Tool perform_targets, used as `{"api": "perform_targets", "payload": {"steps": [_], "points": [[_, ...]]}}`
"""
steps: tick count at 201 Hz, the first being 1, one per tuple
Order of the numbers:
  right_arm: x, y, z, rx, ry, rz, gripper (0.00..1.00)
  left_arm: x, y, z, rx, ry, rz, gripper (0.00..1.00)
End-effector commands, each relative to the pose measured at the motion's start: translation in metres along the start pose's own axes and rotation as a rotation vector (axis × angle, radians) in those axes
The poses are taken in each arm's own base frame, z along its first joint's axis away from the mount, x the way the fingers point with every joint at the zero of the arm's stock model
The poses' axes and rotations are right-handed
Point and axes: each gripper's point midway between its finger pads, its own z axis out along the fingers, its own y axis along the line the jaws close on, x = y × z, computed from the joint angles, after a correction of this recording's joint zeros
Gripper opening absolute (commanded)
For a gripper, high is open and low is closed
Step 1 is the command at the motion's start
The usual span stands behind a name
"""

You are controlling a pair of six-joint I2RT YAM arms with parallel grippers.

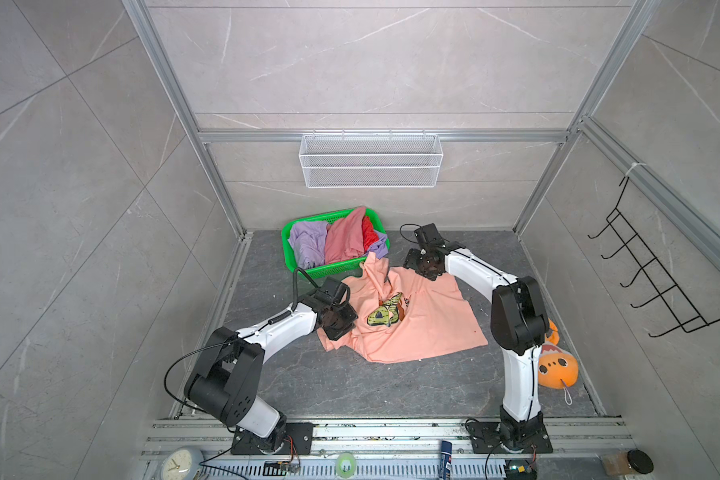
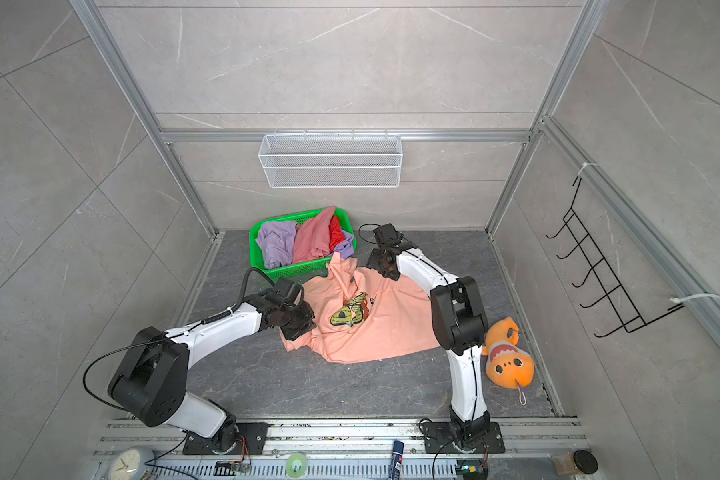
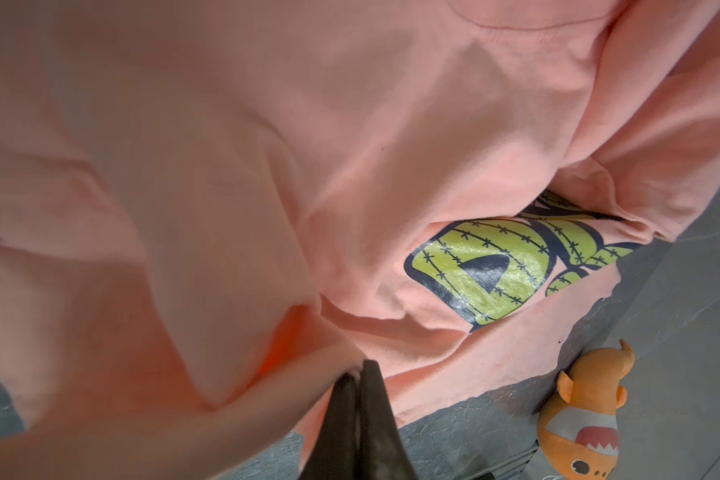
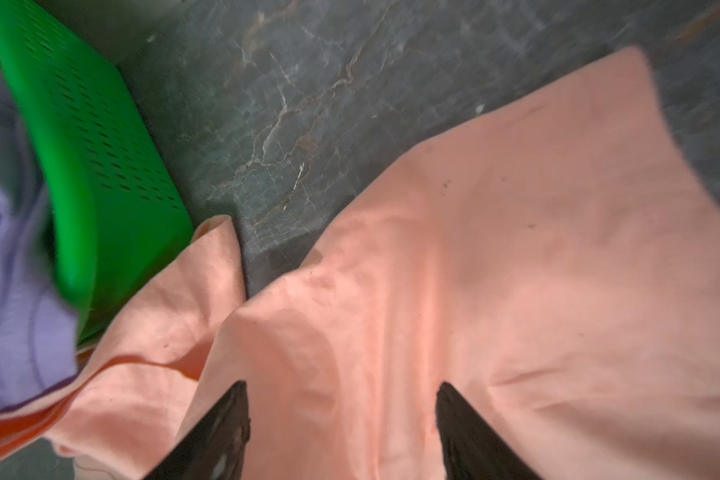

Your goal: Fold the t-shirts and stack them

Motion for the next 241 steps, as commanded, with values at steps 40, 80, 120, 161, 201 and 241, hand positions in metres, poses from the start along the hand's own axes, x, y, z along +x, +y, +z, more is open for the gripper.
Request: {"api": "perform_targets", "payload": {"steps": [40, 80, 120, 161, 201, 241], "points": [[0.022, -0.037, -0.098, -0.022, -0.062, 0.030, 0.74, 0.012, -0.032, -0.037, -0.050, 0.049, 0.224, 0.49], [0.043, -0.053, -0.111, -0.057, -0.066, 0.102, 0.76, -0.017, -0.052, -0.076, -0.134, -0.063, 0.368, 0.86], [0.049, -0.047, -0.126, -0.113, -0.032, 0.042, 0.76, -0.083, -0.072, -0.095, -0.264, -0.220, 0.539, 0.87], [0.058, -0.050, -0.136, -0.140, -0.012, 0.008, 0.77, -0.175, -0.071, -0.092, -0.305, -0.329, 0.506, 0.88], [0.066, -0.060, -0.116, -0.102, 0.013, 0.044, 0.77, -0.251, -0.081, -0.081, -0.188, -0.442, 0.434, 0.90], [0.071, -0.080, -0.102, -0.016, -0.010, 0.181, 0.76, -0.323, -0.072, -0.053, -0.109, -0.511, 0.324, 0.91]]}}
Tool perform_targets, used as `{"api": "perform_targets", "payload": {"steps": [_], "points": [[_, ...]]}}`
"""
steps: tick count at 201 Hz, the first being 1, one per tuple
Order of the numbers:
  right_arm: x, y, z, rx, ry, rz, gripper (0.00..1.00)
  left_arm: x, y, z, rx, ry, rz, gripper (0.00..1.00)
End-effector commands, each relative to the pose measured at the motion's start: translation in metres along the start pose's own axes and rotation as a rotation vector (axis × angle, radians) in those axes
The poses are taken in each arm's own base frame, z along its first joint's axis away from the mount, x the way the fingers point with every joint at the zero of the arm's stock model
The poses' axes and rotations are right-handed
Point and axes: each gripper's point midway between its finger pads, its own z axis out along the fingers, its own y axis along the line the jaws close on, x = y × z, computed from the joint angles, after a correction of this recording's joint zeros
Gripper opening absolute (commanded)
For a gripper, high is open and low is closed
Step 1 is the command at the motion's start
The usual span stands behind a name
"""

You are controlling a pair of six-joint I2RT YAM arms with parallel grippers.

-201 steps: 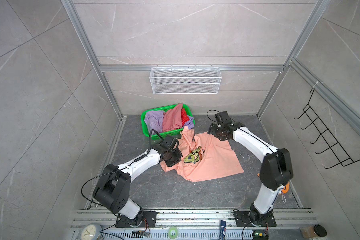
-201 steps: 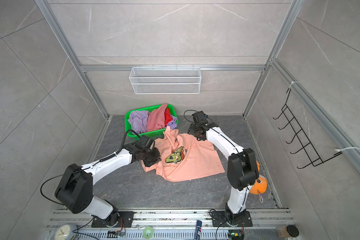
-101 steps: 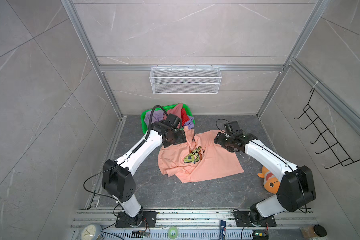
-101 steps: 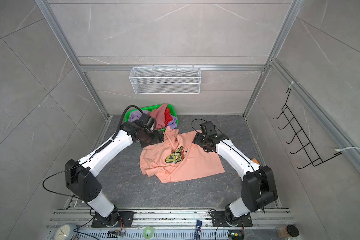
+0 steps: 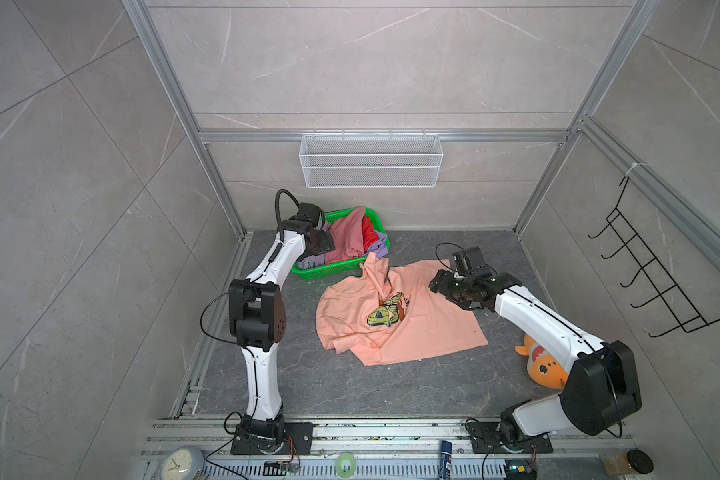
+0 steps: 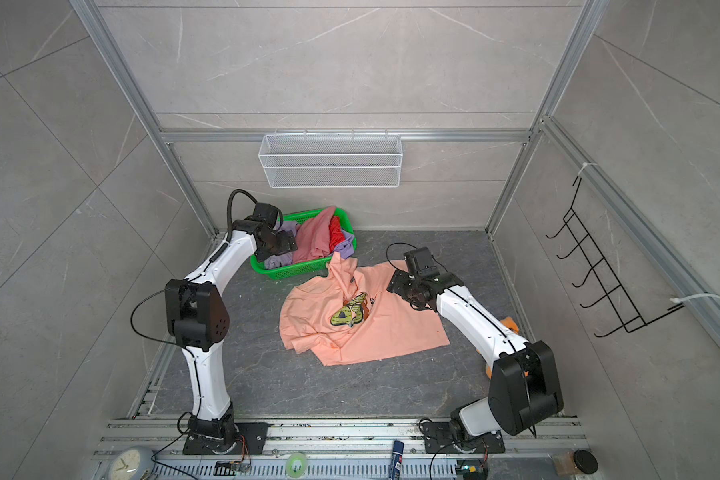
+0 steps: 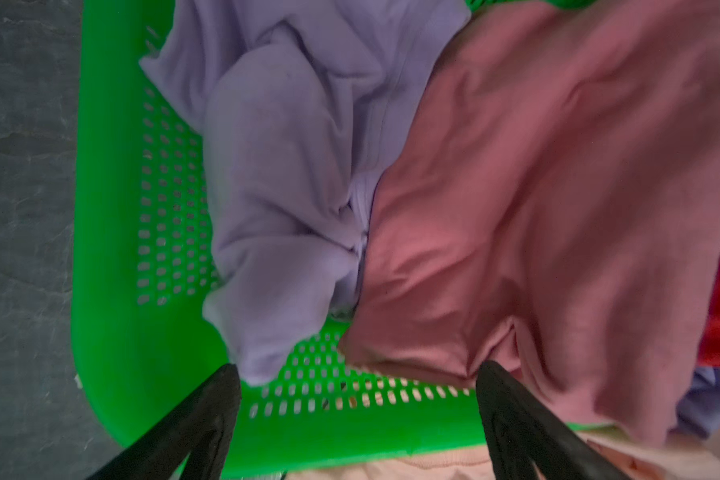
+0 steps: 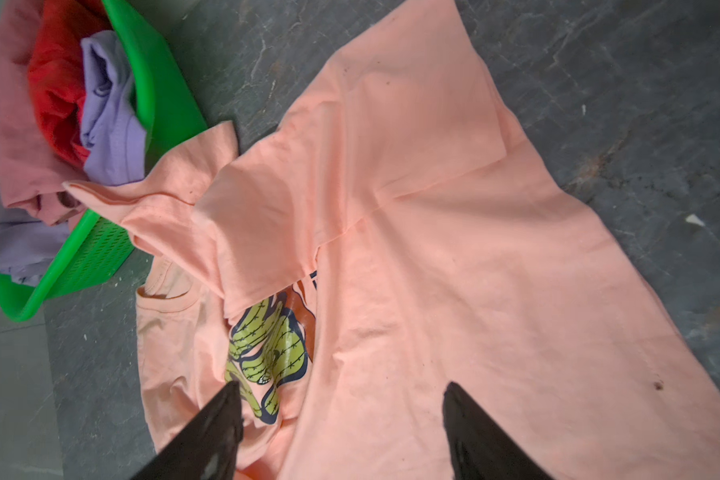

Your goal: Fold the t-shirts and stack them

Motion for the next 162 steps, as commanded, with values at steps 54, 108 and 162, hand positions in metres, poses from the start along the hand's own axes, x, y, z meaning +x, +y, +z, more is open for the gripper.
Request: {"api": "perform_targets", "payload": {"steps": [54, 108, 162], "points": [[-0.008, -0.031, 0.016, 0.182, -0.053, 0.147, 0.77, -0.043, 0.091, 0.080, -0.202, -0.029, -0.340, 0.90], [-0.022, -0.023, 0.026, 0.194, -0.060, 0.097, 0.77, 0.026, 0.170, 0.040, -0.444, -0.035, -0.594, 0.91], [-0.016, -0.019, 0.043, 0.172, -0.002, 0.042, 0.77, 0.062, 0.162, -0.030, -0.372, -0.159, -0.711, 0.91]]}}
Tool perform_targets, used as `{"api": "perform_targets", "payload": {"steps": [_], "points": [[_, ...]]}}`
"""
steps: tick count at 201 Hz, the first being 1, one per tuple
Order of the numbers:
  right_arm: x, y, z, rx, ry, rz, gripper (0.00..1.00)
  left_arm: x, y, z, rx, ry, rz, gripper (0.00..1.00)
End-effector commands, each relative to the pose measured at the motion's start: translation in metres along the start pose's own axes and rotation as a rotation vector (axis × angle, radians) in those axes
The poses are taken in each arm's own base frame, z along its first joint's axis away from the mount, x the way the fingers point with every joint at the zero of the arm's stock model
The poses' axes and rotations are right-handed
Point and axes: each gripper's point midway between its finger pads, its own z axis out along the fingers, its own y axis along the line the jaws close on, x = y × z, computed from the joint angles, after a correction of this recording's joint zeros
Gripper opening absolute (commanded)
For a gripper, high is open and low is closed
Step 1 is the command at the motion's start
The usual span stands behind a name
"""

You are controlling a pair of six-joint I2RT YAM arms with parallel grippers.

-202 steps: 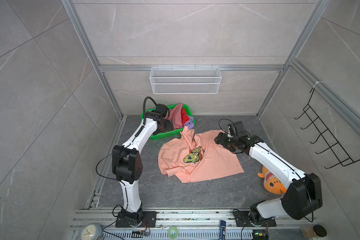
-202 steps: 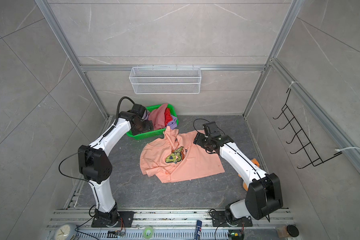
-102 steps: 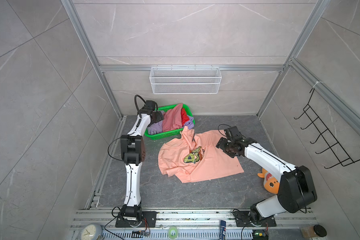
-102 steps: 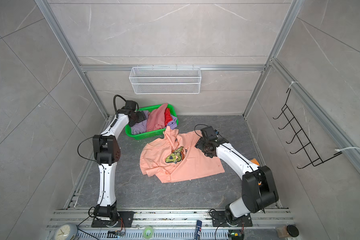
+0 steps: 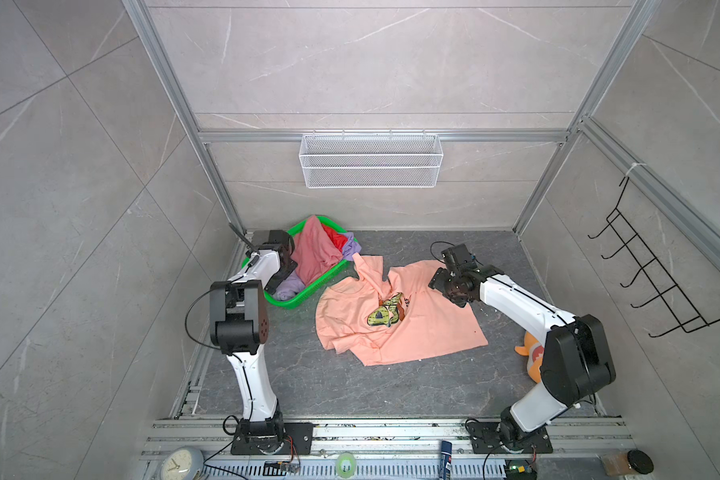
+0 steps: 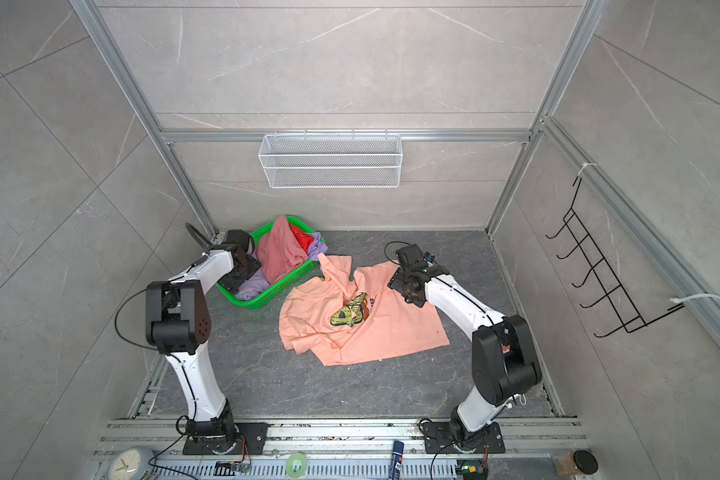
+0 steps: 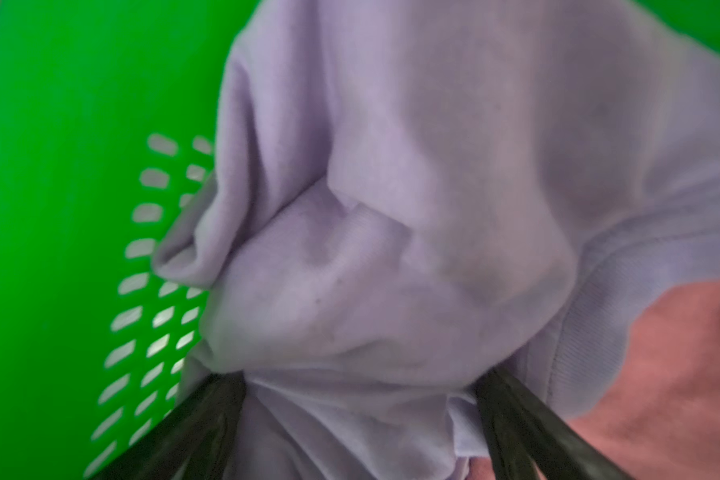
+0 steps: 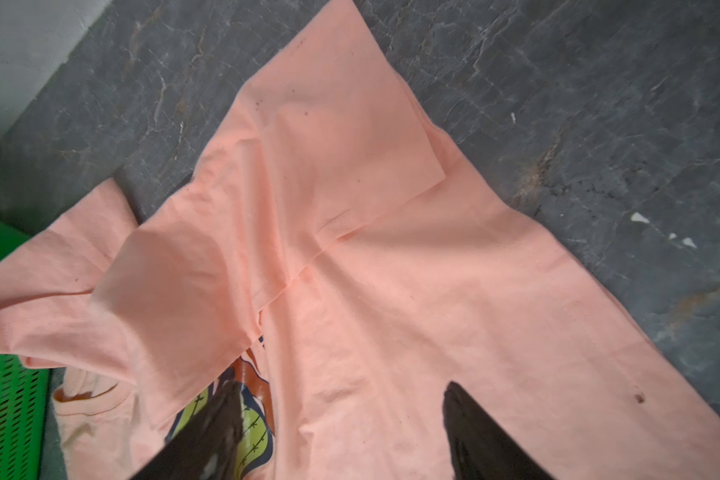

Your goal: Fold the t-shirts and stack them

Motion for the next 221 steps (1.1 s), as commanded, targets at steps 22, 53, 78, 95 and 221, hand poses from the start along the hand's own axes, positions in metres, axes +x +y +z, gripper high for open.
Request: {"api": "perform_targets", "payload": {"steps": [22, 53, 78, 95, 221], "points": [[-0.001, -0.002, 0.003, 0.001, 0.022, -0.059, 0.77, 0.006, -0.041, -0.083, 0.291, -0.080, 0.065, 0.91], [0.001, -0.012, 0.004, 0.008, 0.026, -0.047, 0.78, 0.058, -0.112, -0.140, 0.509, -0.003, 0.466, 0.91], [0.002, -0.021, 0.004, 0.007, 0.028, -0.013, 0.78, 0.114, -0.133, -0.166, 0.560, 0.101, 0.661, 0.91], [0.002, -0.029, 0.005, 0.018, 0.029, 0.005, 0.78, 0.153, -0.145, -0.170, 0.608, 0.201, 0.692, 0.91], [0.034, -0.081, 0.028, 0.139, 0.083, 0.135, 0.78, 0.116, -0.158, -0.051, 0.425, 0.251, 0.511, 0.91]]}}
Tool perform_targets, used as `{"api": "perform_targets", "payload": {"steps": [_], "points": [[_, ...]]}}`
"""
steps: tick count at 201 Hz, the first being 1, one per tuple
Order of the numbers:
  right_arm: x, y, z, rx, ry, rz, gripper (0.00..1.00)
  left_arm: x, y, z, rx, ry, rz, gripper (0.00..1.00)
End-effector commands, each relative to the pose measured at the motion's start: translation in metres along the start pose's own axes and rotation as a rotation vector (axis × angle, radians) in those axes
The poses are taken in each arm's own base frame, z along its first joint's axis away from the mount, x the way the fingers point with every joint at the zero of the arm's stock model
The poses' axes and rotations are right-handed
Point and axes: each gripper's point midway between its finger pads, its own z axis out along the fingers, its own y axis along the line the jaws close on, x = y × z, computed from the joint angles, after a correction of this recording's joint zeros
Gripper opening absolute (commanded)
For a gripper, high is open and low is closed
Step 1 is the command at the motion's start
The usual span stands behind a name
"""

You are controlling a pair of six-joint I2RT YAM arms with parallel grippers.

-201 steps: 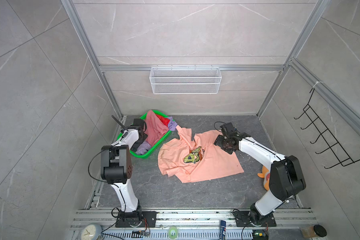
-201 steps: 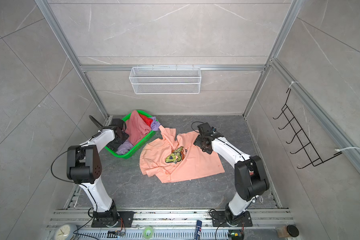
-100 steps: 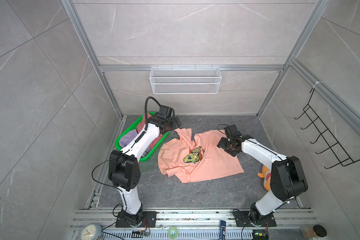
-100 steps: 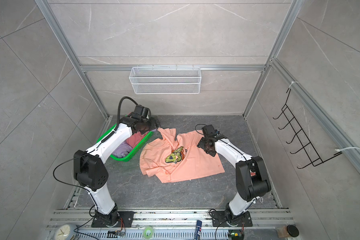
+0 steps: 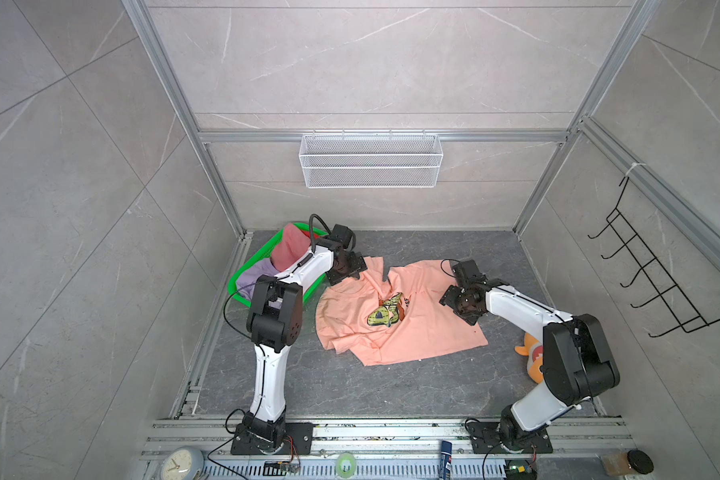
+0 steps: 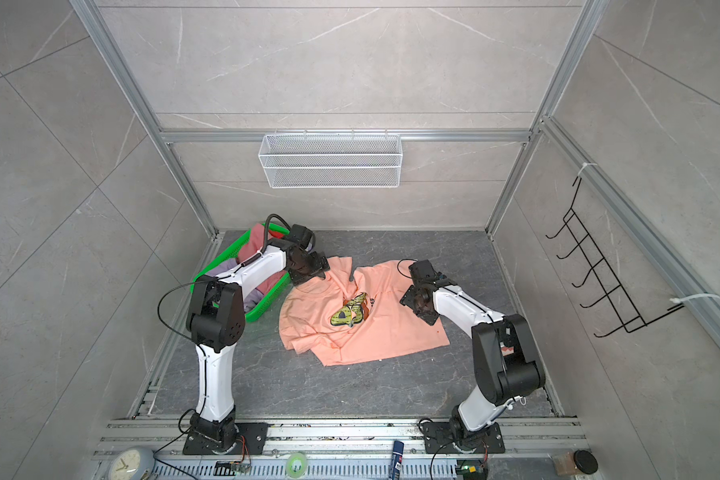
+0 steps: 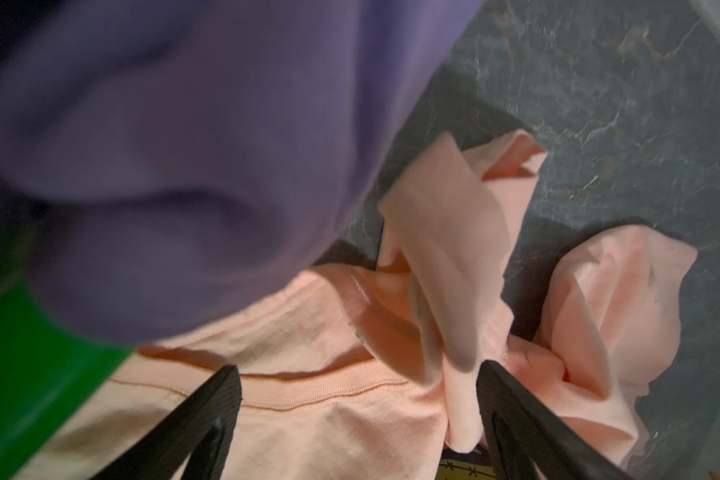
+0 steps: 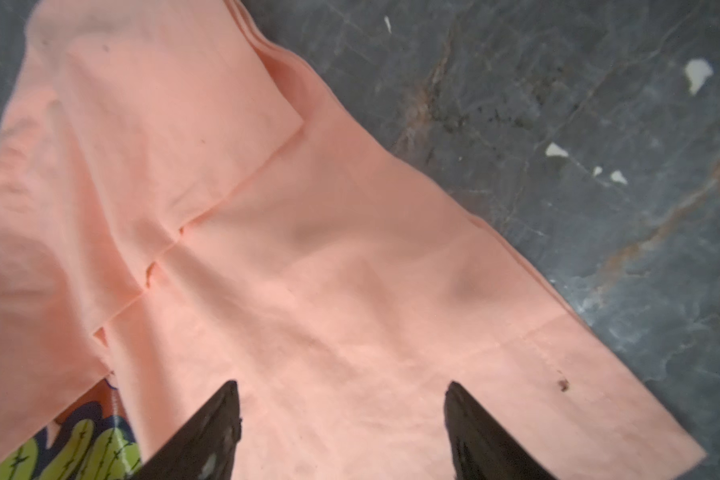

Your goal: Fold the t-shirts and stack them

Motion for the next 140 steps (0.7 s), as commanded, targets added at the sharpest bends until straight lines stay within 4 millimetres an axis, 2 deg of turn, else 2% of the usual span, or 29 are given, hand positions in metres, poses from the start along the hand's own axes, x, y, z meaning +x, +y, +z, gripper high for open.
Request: {"api": "perform_targets", "payload": {"steps": [1, 35, 53, 67, 83, 103, 126, 140], "points": [[0.004, -0.011, 0.001, 0.030, -0.005, 0.046, 0.78, -0.053, 0.043, -0.010, -0.052, -0.087, -0.066, 0.91], [0.005, -0.018, 0.001, 0.058, -0.006, 0.058, 0.78, -0.107, 0.103, -0.028, -0.143, -0.174, -0.074, 0.91], [0.004, -0.020, 0.000, 0.068, -0.009, 0.057, 0.78, -0.119, 0.108, -0.038, -0.107, -0.198, -0.041, 0.91], [0.004, -0.019, -0.001, 0.067, -0.008, 0.055, 0.78, -0.118, 0.092, -0.046, -0.041, -0.196, 0.010, 0.91], [0.001, -0.018, -0.003, 0.067, -0.014, 0.042, 0.78, -0.104, 0.069, -0.053, 0.065, -0.171, 0.039, 0.89], [-0.005, -0.020, -0.009, 0.068, -0.031, 0.036, 0.79, -0.076, 0.057, -0.063, 0.094, -0.131, 0.044, 0.89], [-0.009, -0.033, -0.017, 0.084, -0.038, 0.045, 0.79, -0.025, 0.056, -0.076, 0.095, -0.061, -0.011, 0.87], [-0.011, -0.042, -0.022, 0.090, -0.037, 0.049, 0.79, 0.013, 0.064, -0.084, 0.067, -0.009, -0.078, 0.87]]}}
